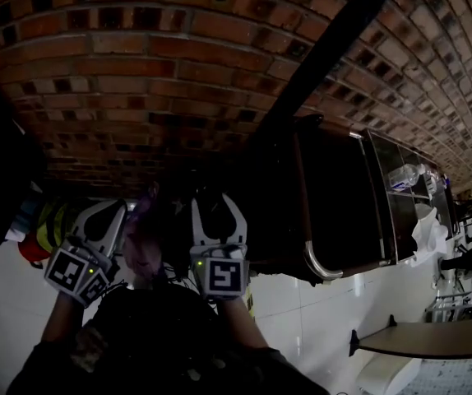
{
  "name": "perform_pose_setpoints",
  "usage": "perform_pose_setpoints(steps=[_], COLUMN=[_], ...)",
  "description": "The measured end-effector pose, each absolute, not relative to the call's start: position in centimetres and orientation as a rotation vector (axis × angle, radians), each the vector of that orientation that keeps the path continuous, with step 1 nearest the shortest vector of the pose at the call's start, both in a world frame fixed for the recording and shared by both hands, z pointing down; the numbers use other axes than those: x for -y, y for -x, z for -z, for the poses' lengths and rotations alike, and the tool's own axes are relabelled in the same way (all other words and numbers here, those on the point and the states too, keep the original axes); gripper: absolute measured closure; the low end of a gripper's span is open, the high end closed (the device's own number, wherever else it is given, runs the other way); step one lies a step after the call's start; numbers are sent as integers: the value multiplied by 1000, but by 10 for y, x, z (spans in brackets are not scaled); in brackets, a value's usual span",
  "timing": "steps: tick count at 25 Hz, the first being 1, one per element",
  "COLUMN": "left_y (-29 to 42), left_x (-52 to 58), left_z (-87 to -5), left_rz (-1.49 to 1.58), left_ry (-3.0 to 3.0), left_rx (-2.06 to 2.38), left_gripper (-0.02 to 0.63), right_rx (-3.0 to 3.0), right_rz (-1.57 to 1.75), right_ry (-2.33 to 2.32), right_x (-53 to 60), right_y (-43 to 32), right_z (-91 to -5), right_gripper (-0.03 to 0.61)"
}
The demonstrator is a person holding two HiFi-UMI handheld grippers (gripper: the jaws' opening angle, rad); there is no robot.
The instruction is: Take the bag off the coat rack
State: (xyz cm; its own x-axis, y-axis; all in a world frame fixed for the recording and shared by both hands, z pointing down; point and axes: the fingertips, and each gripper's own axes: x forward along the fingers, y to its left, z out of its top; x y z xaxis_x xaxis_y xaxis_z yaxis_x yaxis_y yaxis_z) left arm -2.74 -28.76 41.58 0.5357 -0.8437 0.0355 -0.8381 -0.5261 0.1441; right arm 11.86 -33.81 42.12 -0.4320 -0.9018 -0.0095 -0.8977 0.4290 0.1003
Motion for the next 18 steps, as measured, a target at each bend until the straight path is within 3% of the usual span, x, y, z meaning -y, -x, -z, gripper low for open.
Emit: perform_pose_setpoints(steps=[6,14,18], left_y=[25,49,60], left_x=[300,308,309], left_z=[-415,-417,-409], left_rz=[37,16,25], left_ry=[-2635,-2647,-2664], left_rx=[1423,1352,1317], left_gripper=[574,574,574], right_rx=[2577,2607,2724], right_rz=[14,-83,-46], right_ry=[-1757,-1745,-1652], right_x=[347,342,329], right_y=[-124,-118,-110], right_z=[-429,-423,-406], right_gripper=[374,495,505])
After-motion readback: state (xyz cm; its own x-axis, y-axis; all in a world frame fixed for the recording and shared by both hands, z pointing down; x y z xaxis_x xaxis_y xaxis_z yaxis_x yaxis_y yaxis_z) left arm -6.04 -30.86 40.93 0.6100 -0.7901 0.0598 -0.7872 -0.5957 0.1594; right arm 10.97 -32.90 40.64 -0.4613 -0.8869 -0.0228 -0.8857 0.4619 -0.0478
